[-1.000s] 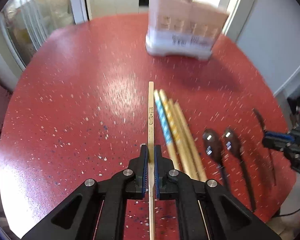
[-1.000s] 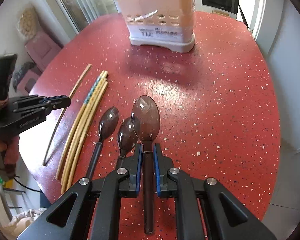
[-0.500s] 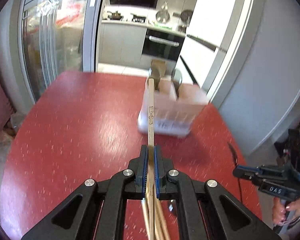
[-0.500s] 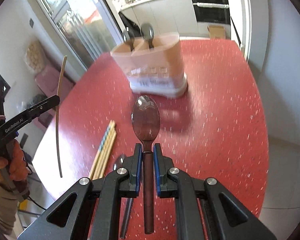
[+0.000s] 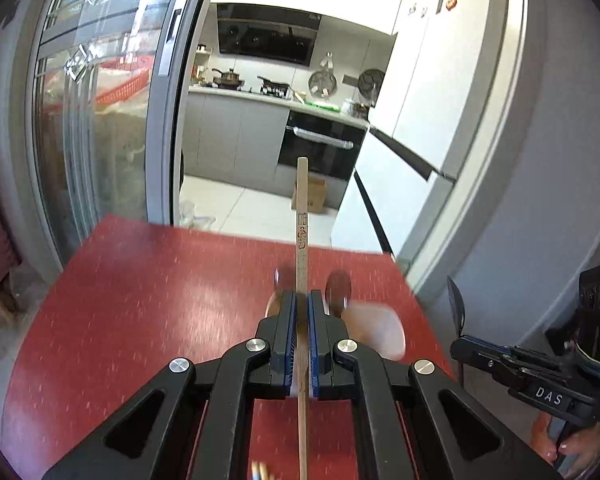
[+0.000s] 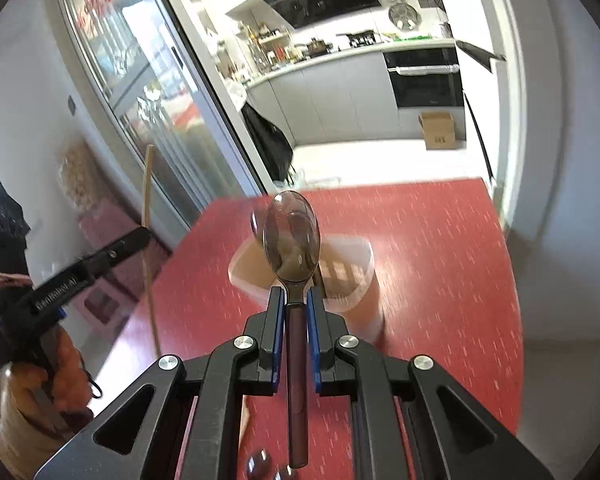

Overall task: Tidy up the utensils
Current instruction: 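Carry the chopstick and spoon to the holder and lower them in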

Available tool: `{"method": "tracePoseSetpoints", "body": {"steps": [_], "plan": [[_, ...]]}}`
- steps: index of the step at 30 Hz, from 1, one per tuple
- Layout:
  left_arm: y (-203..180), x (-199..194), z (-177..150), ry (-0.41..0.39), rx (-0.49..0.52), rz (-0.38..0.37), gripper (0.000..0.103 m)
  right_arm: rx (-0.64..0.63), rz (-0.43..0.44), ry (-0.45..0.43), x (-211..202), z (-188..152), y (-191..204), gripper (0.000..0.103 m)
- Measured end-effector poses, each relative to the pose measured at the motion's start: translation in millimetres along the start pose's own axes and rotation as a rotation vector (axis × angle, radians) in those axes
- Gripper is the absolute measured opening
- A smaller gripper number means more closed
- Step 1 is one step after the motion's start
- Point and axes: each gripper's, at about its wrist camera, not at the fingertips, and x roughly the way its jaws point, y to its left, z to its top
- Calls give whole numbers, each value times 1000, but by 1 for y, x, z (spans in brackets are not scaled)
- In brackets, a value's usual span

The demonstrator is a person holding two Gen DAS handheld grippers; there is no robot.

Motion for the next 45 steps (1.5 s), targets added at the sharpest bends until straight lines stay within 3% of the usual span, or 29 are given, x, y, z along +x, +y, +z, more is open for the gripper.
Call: {"method": "tracePoseSetpoints", "body": {"steps": [9, 19, 24, 30, 38, 45], "plan": [[-3, 46, 48, -75, -4, 24, 35, -49, -12, -153, 41, 51, 5, 12], [7, 89, 56, -114, -56, 52, 35, -137, -57, -206, 96, 50, 1, 12], [14, 103, 45, -144, -74, 60, 35, -170, -85, -199, 117, 37, -2, 12], [14, 104, 17, -182, -14, 102, 35, -230, -128, -212, 126, 18, -1, 12], [11, 103, -17, -132, 32, 138, 35, -277, -156, -183, 126, -4, 0, 12], [7, 94, -24, -73, 87, 154, 35, -285, -161, -136, 123, -9, 2, 13]]}}
